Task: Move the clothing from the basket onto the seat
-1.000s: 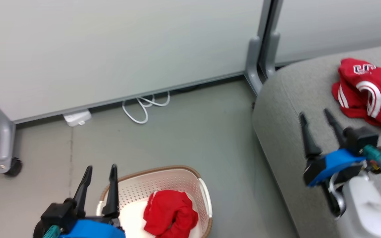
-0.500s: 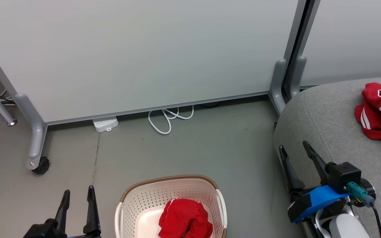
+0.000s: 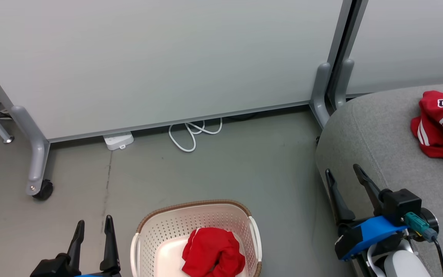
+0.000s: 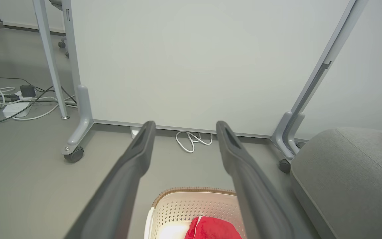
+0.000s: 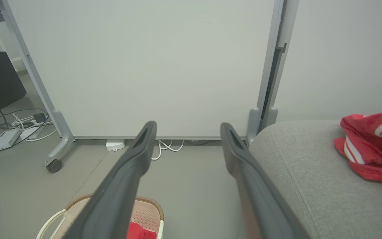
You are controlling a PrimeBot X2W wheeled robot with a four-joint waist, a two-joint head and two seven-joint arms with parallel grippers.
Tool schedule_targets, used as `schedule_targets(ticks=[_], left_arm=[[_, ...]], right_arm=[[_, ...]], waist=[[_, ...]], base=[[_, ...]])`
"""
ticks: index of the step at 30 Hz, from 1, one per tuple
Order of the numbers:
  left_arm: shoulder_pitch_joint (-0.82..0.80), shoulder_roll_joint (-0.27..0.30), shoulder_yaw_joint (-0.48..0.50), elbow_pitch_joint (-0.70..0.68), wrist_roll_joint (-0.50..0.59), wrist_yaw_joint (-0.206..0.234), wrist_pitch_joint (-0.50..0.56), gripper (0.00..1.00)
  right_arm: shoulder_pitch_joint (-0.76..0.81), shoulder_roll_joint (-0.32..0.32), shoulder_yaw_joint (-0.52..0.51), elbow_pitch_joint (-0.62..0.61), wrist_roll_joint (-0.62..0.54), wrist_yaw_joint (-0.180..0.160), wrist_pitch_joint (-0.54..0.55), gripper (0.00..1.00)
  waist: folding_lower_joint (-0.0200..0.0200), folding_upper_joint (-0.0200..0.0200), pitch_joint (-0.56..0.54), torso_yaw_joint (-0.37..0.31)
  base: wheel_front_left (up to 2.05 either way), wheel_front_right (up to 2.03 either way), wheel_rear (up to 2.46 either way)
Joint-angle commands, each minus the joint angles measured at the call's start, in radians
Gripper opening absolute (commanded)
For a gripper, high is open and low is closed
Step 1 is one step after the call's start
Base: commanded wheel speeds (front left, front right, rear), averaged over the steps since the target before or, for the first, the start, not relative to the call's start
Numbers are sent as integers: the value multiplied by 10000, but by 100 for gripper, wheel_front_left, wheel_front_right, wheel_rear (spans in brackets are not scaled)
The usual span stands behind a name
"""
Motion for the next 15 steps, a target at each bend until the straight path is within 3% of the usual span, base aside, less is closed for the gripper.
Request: schedule_targets(ticks=[1,7,15], left_arm=[[-237,-4,-27,21,1,-3,-27,100],[-948,99,-543,372,12,-3,-27,100],[-2918,793,-2287,1788,-97,-3,-27,100]], right_arm=[[54,35,57,-78,28,3,22,100],[-516,31,267,-473,53,3,67,100],[-1611,32,285,-1401,-176,1,166,100]], waist=[[0,-1,166,-100],[0,-1,1302,-471],[0,-1,4005,-1042]], base=[[0,0,0],[0,0,0],[0,0,0]])
